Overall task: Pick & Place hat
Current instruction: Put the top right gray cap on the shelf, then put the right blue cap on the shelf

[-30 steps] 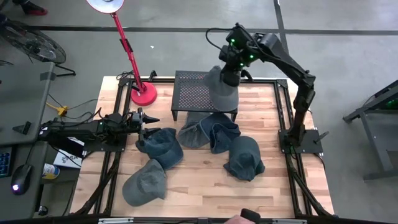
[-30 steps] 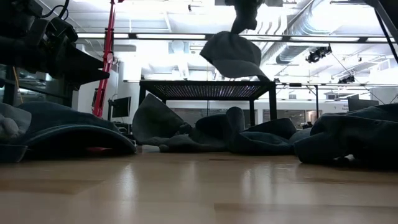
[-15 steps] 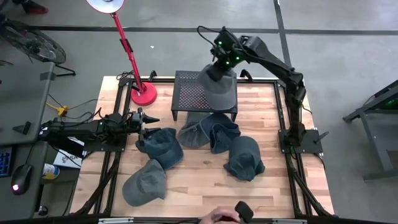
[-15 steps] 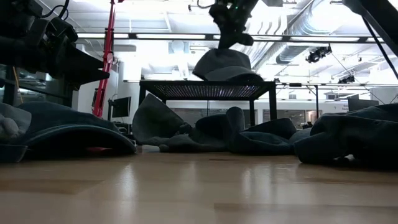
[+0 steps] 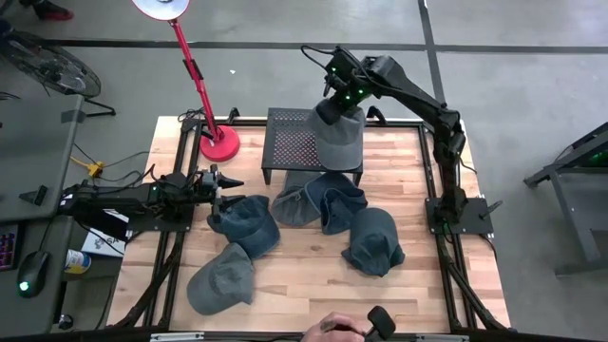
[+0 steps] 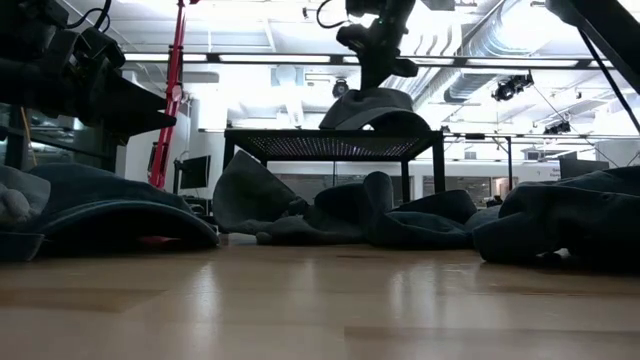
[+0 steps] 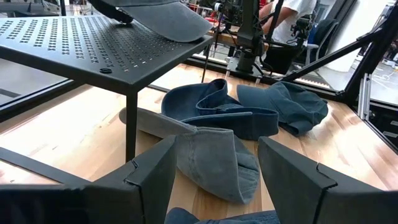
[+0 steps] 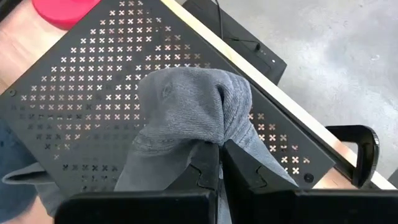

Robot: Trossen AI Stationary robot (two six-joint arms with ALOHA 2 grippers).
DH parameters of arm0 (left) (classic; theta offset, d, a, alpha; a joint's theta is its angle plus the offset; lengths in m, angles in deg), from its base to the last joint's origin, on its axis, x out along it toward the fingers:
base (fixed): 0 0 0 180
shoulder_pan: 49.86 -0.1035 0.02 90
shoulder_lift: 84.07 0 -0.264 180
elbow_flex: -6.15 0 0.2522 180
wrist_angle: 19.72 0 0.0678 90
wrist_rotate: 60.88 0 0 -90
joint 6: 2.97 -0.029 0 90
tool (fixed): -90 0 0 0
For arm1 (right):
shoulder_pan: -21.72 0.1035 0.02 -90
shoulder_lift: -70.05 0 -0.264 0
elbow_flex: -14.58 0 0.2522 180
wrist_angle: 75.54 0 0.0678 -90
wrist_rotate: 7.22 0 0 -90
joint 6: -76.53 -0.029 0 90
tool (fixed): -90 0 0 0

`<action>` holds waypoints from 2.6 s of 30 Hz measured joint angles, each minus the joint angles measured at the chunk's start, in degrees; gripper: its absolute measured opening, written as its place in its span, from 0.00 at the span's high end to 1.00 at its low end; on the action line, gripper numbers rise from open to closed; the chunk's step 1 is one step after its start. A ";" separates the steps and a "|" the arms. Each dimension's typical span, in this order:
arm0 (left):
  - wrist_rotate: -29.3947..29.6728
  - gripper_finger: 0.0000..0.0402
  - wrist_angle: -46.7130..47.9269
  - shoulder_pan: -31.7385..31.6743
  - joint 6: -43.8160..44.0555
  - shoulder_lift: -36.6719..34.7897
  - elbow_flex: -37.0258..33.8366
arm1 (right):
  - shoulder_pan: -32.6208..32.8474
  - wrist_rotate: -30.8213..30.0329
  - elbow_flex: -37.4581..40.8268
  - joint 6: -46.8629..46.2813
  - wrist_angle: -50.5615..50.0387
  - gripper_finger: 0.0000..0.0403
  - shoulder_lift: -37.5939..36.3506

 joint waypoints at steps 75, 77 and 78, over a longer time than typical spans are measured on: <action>-0.01 0.45 0.01 -0.02 0.00 0.02 0.00 | 0.07 3.77 -0.05 17.81 -6.23 0.48 -11.99; -0.01 0.45 0.00 0.00 0.00 0.00 0.00 | 1.48 3.75 -0.04 19.11 -9.63 0.48 -13.63; 0.00 0.45 0.00 0.00 0.00 0.00 0.00 | 2.27 3.76 -0.04 19.74 -11.35 0.48 -14.47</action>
